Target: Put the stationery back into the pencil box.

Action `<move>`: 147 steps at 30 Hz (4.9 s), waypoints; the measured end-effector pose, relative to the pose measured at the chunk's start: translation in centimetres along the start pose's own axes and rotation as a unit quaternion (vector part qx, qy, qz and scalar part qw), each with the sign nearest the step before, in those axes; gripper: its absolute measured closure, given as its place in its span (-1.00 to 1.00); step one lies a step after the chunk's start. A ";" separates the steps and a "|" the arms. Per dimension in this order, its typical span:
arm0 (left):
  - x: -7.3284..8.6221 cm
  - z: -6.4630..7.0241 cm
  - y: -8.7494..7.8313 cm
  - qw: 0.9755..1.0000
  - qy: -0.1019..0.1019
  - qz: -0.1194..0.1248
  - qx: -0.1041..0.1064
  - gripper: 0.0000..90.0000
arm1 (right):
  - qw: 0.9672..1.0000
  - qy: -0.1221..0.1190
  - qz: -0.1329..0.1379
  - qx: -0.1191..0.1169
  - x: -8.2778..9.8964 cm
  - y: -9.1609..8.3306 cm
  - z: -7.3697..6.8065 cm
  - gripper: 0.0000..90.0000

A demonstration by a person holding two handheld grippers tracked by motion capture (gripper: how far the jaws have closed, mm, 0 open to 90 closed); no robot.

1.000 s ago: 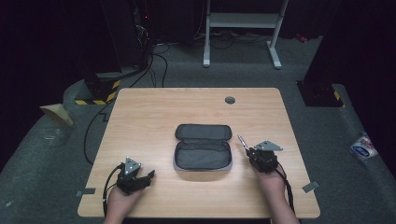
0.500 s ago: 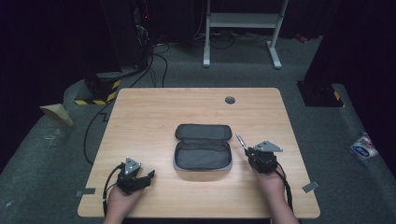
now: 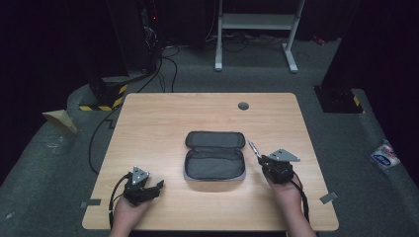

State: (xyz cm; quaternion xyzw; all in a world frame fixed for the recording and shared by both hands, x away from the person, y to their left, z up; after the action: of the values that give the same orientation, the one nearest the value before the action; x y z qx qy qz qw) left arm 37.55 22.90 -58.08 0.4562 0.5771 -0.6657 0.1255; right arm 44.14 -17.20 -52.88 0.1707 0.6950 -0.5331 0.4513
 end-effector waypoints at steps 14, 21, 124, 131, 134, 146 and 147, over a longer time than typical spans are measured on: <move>0.0 0.0 0.0 1.000 0.000 0.000 0.000 -0.27 | 0.999 -0.024 0.034 -0.027 -1.8 -1.6 -2.5 0.74; 0.0 0.0 0.0 1.000 0.000 0.000 0.000 -0.27 | 0.997 -0.036 0.051 -0.044 -2.7 -2.6 -4.2 0.74; -0.1 0.0 0.2 1.000 0.004 -0.001 0.006 -0.28 | 0.976 -0.156 -0.054 -0.139 -3.1 4.3 -14.2 0.58; -0.1 0.0 0.2 1.000 0.004 -0.001 0.006 -0.28 | 0.979 -0.144 -0.068 -0.129 -1.8 4.2 -13.0 0.45; -0.1 0.0 0.2 1.000 0.004 -0.001 0.006 -0.28 | 0.979 -0.142 -0.076 -0.124 -1.2 4.4 -12.6 0.43; -0.1 0.0 0.2 1.000 0.004 0.000 0.006 -0.28 | 0.982 -0.149 -0.063 -0.098 -1.4 3.9 -12.3 0.14; -0.1 0.0 0.2 1.000 0.004 -0.001 0.007 -0.28 | 0.982 -0.147 -0.067 -0.096 -1.3 4.0 -12.2 0.10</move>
State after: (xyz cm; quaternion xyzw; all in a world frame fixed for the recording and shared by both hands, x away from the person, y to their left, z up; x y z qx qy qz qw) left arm 37.72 22.80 -58.09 0.4594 0.5735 -0.6677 0.1194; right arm 42.27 -4.52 -53.88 -0.0003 0.6786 -0.5123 0.5263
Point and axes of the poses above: each handheld gripper's, and its own axes: y roughly forward along the jaws, x roughly out of its underside, z roughly to its right, the point moved 8 cm from there along y, roughly forward along the jaws, and after that the axes turned 6 degrees about y, right-handed, at the moved point
